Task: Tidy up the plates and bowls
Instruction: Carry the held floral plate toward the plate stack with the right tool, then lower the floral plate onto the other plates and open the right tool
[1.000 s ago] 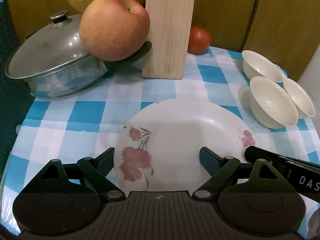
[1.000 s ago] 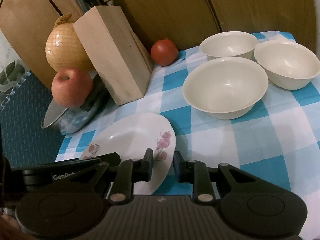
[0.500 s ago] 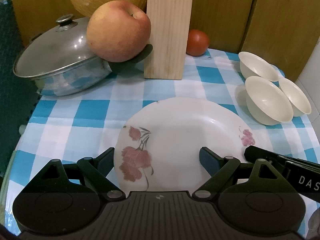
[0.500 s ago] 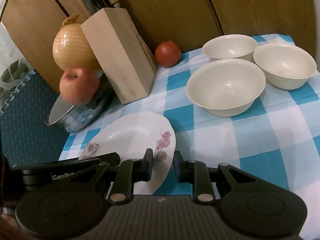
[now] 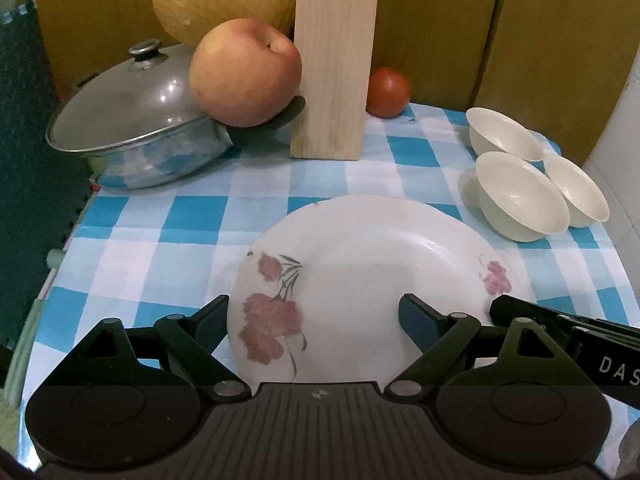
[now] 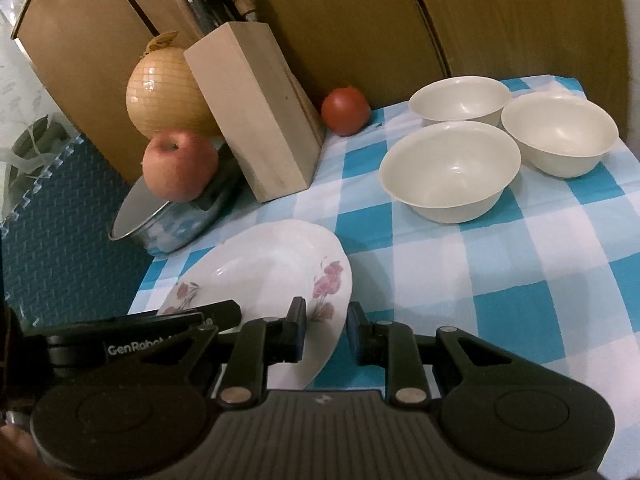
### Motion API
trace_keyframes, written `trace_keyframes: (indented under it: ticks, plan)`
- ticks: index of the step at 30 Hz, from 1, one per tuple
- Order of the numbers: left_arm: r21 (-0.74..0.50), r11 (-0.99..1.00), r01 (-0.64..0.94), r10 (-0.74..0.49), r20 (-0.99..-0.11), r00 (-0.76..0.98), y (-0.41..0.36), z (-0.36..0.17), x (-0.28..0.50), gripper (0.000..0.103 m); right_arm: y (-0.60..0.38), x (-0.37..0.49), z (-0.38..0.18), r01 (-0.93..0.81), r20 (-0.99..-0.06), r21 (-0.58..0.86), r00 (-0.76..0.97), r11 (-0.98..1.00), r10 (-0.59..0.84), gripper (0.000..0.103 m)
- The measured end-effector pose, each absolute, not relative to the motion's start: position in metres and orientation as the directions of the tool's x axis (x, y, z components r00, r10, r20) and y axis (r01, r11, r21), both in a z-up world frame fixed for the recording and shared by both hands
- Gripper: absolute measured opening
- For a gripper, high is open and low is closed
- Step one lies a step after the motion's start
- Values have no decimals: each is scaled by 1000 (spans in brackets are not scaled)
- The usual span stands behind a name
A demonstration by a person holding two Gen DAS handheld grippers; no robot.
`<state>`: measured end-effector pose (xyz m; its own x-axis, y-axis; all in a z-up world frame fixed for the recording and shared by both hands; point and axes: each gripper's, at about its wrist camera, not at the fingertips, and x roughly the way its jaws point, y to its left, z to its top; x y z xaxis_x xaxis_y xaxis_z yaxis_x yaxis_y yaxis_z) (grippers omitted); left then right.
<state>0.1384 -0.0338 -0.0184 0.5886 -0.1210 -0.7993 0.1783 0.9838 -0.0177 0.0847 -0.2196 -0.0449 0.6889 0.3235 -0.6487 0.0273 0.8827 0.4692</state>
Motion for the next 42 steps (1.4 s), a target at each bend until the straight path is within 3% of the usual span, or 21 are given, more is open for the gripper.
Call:
trace_keyframes:
  ticks: [42]
  plan:
    - [-11, 986, 169, -113, -784, 610, -32, -18, 62, 95, -214, 2, -36, 21, -663, 442, 682, 897, 311, 23]
